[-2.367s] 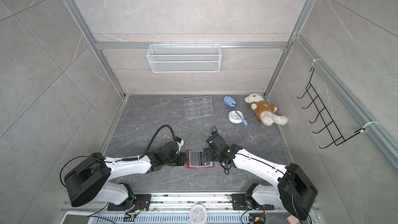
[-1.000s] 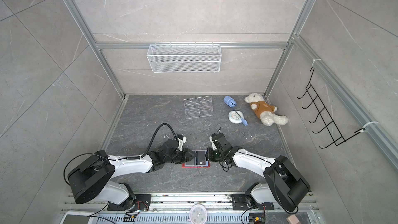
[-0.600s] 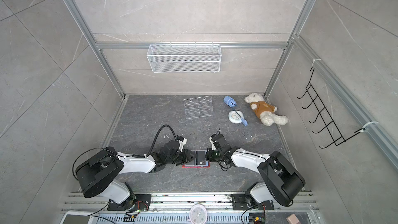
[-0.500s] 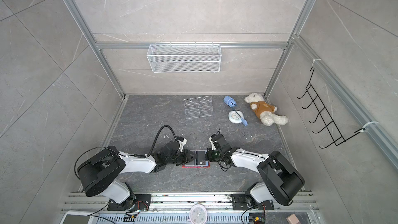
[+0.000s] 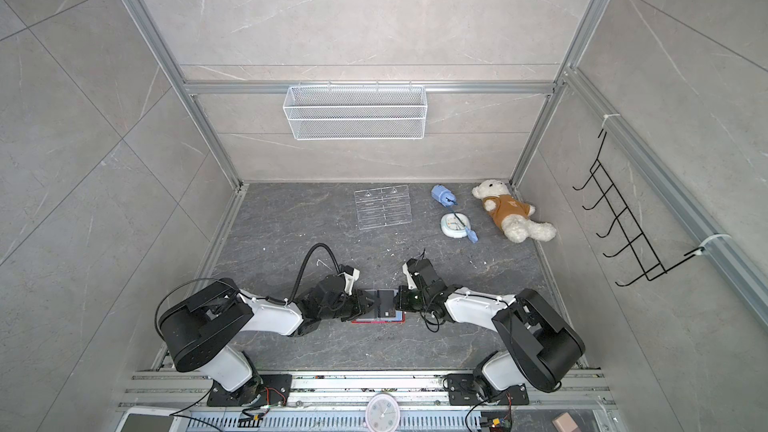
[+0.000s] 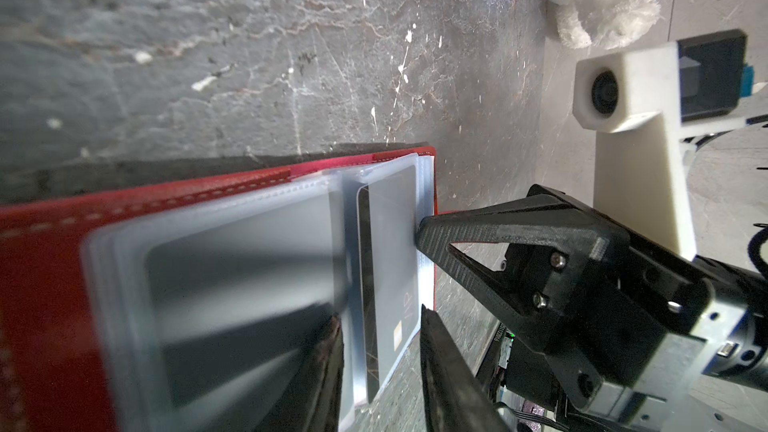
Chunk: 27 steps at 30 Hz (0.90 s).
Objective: Take the credit cards out of the card holder
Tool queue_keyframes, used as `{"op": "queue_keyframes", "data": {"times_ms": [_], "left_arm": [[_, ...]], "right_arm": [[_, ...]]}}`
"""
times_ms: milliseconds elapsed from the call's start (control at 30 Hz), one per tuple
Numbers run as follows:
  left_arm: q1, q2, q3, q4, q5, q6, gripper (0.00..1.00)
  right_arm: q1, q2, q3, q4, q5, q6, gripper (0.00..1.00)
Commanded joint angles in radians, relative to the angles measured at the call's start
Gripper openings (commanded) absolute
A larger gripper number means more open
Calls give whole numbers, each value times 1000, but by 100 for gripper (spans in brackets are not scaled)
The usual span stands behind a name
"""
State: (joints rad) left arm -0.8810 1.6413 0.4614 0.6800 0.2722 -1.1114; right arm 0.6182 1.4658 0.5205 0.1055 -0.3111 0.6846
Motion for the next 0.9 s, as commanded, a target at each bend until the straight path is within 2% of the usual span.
{"op": "queue_keyframes", "data": {"times_ms": [0,433,667,867], "left_arm": [[1,24,-16,85,6,-22,30],[-1,78,-15,142,14,-27,23],[0,85,-23,157,3,-29,4],[1,75,-32,151,-9,-21,0]], "right_arm": [[-4,26,-21,-18,0,7,4],[-1,34,-27,-12,-5,7,4],[-4,37,-28,-11,-5,7,4],[-3,39,-25,-18,0,5,4]]}}
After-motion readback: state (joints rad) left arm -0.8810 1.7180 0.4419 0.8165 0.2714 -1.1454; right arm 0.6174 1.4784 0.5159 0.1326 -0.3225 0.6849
